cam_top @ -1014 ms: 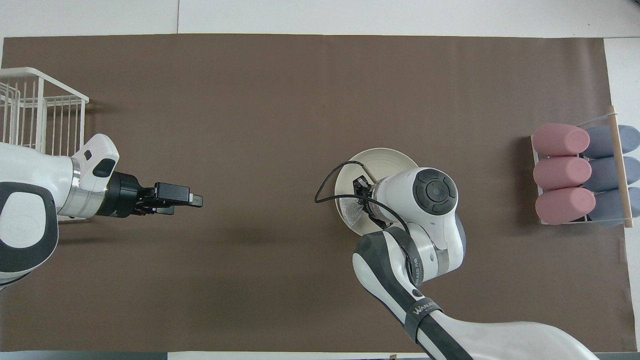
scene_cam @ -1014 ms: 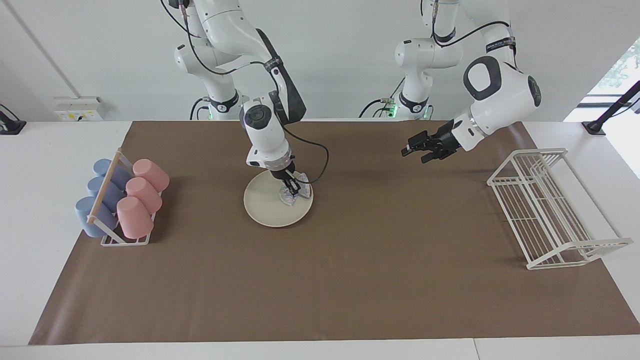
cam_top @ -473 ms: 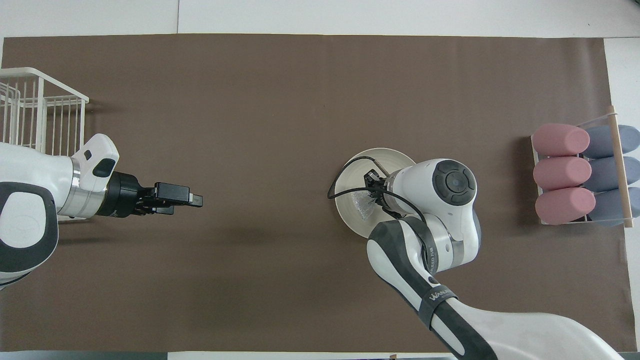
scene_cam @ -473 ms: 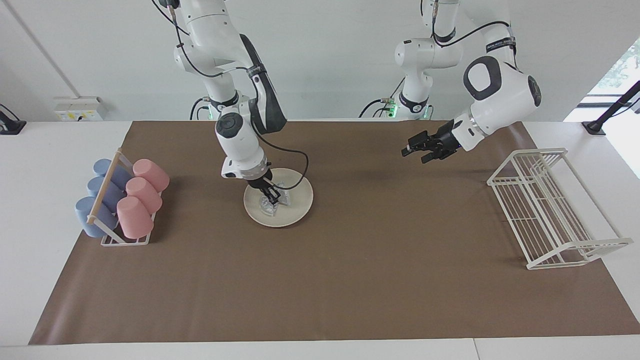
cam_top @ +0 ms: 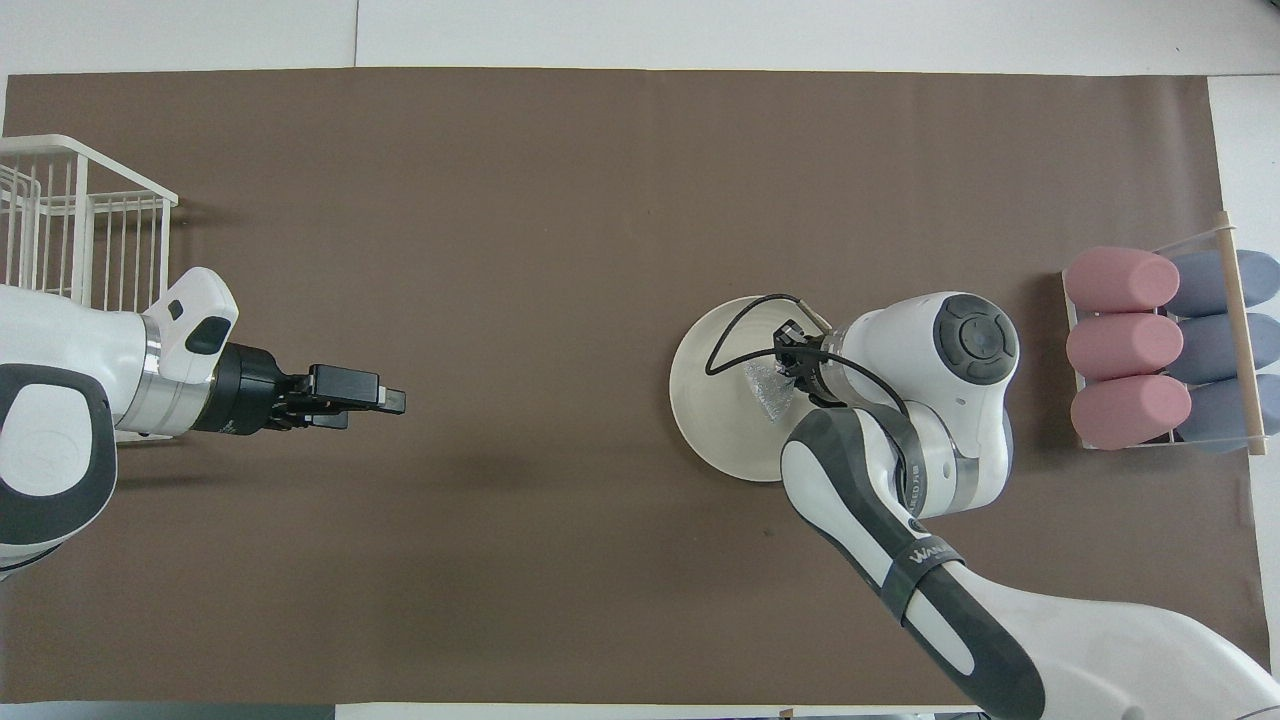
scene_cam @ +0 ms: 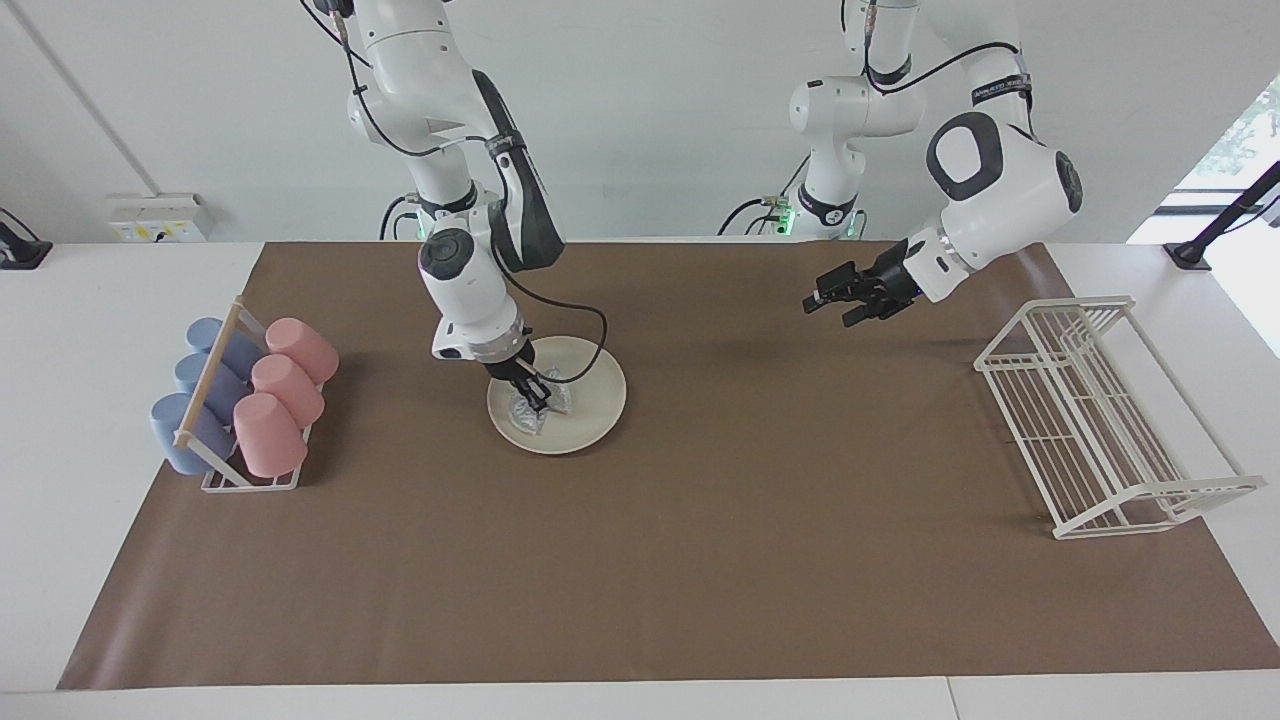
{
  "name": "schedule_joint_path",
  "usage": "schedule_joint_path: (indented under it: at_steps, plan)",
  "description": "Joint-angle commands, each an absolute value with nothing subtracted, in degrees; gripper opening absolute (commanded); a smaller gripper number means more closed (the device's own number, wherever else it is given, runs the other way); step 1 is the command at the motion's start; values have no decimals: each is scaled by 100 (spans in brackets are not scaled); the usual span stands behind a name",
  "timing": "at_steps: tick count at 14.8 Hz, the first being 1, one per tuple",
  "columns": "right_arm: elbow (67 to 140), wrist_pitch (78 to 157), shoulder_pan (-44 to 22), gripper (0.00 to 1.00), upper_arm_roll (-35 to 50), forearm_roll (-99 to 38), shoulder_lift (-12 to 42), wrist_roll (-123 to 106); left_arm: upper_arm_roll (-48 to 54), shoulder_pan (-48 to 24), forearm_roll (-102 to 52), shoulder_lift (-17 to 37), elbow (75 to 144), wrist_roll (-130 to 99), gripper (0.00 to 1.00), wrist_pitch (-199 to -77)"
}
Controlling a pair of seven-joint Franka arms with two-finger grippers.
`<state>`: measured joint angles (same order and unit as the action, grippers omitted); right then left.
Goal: Wipe plate with sponge
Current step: 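Rub the sponge around the plate surface with the right gripper, then lift the sponge off the plate and bring it to the left gripper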
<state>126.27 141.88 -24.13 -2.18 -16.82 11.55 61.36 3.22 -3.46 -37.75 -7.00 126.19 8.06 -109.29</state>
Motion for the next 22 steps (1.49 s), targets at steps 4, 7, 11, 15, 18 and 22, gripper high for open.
schedule_joint_path:
  at_steps: [4,7,11,15,18,22]
  plan:
    - [12858,14467,-2988,0,-185,-1679,1327,7303,343,-316,-3648,-729,12577,703,100,-10969]
    - [12841,14467,-3032,0,-176,-1679,1327,7409,343,-343,-3647,-729,12551,712,100,-10969]
    - [12166,14038,-3216,0,-176,-1679,1187,8407,343,-360,-3647,-747,12551,747,100,-10960]
    - [10998,12467,-3226,0,-185,-1670,1028,8823,378,-369,-3726,-800,12595,782,100,-10934]
    - [10084,11455,-3243,0,-193,-1573,1055,9402,361,-325,-5013,-800,12813,1928,100,-10768]
    - [8994,10137,-3542,0,-193,-670,1046,9633,369,-272,-6561,-738,12963,2346,100,-10240]
